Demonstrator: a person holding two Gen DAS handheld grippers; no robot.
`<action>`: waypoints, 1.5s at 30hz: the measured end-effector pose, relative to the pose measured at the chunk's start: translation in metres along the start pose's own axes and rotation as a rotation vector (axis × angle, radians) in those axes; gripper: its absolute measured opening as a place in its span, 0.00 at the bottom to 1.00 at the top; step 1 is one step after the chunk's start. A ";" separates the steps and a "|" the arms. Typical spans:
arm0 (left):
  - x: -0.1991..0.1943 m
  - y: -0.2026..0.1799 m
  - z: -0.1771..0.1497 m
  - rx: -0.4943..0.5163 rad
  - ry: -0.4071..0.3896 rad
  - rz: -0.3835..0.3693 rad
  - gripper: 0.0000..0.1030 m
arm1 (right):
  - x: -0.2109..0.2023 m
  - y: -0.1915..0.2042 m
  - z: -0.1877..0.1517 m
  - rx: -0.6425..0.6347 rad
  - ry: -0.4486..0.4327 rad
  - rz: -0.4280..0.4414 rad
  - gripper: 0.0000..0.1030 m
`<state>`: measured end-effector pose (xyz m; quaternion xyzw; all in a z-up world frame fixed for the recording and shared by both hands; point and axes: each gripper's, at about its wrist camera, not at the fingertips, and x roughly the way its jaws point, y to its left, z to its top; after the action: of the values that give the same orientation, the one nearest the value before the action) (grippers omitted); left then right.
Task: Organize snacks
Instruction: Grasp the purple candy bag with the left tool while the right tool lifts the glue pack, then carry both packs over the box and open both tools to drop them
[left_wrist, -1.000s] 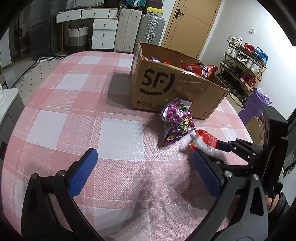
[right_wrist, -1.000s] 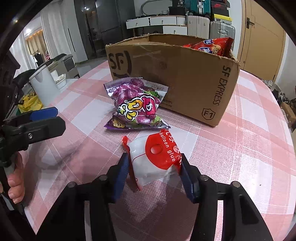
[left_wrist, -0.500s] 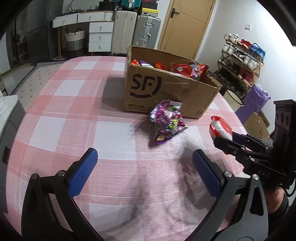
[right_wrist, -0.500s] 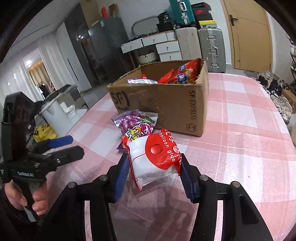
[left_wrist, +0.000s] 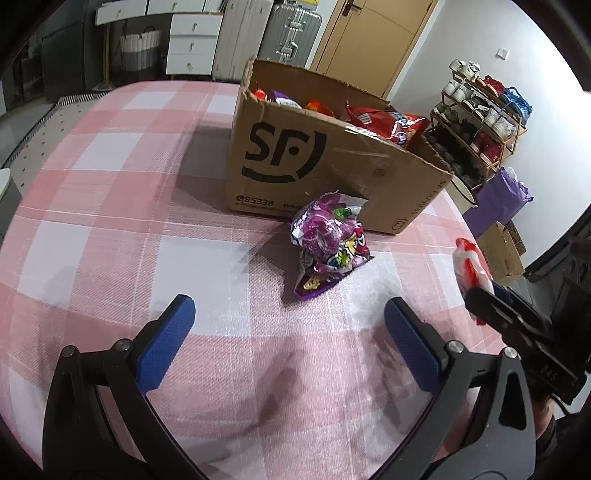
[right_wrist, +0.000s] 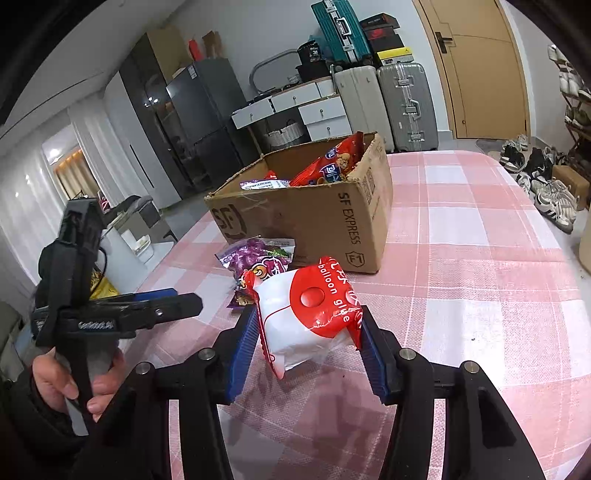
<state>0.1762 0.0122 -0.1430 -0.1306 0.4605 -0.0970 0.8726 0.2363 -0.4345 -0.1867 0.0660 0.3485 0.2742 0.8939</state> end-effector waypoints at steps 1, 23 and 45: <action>0.003 0.000 0.002 -0.002 0.004 -0.006 0.99 | 0.000 -0.001 0.000 0.002 -0.002 0.006 0.51; 0.068 -0.010 0.048 0.000 0.087 -0.134 0.77 | 0.008 -0.014 -0.001 0.056 -0.013 0.082 0.52; 0.069 -0.030 0.041 0.080 0.080 -0.177 0.26 | 0.015 -0.024 -0.005 0.097 -0.006 0.103 0.52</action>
<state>0.2475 -0.0304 -0.1648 -0.1318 0.4776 -0.1972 0.8460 0.2528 -0.4466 -0.2067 0.1277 0.3548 0.3024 0.8754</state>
